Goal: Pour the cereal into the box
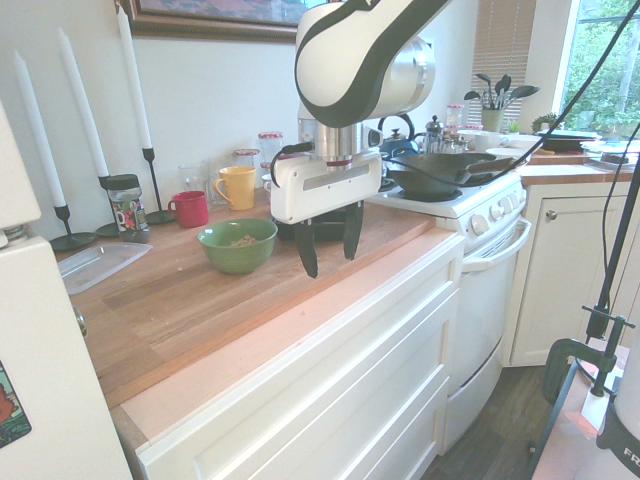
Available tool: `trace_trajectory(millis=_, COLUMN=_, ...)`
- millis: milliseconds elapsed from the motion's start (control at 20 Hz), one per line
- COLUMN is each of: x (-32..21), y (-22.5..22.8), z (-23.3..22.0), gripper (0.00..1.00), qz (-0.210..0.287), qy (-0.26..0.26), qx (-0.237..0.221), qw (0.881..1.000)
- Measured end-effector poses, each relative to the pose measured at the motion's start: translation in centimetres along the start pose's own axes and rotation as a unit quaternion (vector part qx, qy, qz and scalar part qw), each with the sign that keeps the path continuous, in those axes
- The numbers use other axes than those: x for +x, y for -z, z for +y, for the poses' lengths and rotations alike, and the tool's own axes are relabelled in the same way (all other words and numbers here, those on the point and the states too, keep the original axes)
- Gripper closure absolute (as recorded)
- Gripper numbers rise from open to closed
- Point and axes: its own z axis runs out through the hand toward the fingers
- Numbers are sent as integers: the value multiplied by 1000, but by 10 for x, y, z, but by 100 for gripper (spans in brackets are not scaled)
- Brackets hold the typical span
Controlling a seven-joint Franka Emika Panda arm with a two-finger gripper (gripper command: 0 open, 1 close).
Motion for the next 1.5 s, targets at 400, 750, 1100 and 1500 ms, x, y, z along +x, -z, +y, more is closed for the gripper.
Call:
trace_trajectory(millis=400, x=14, y=24, z=-17, gripper=0, qz=28, qy=14, qx=17, qw=999)
trace_trajectory(millis=750, x=69, y=51, z=-99, gripper=0, qz=44, qy=43, qx=12, qw=998)
trace_trajectory(millis=1100, x=94, y=42, z=-180, gripper=0, qz=55, qy=86, qx=-12, qw=995)
trace_trajectory(millis=1500, x=95, y=-8, z=-220, gripper=0, qz=125, qy=138, qx=-92, qw=978)
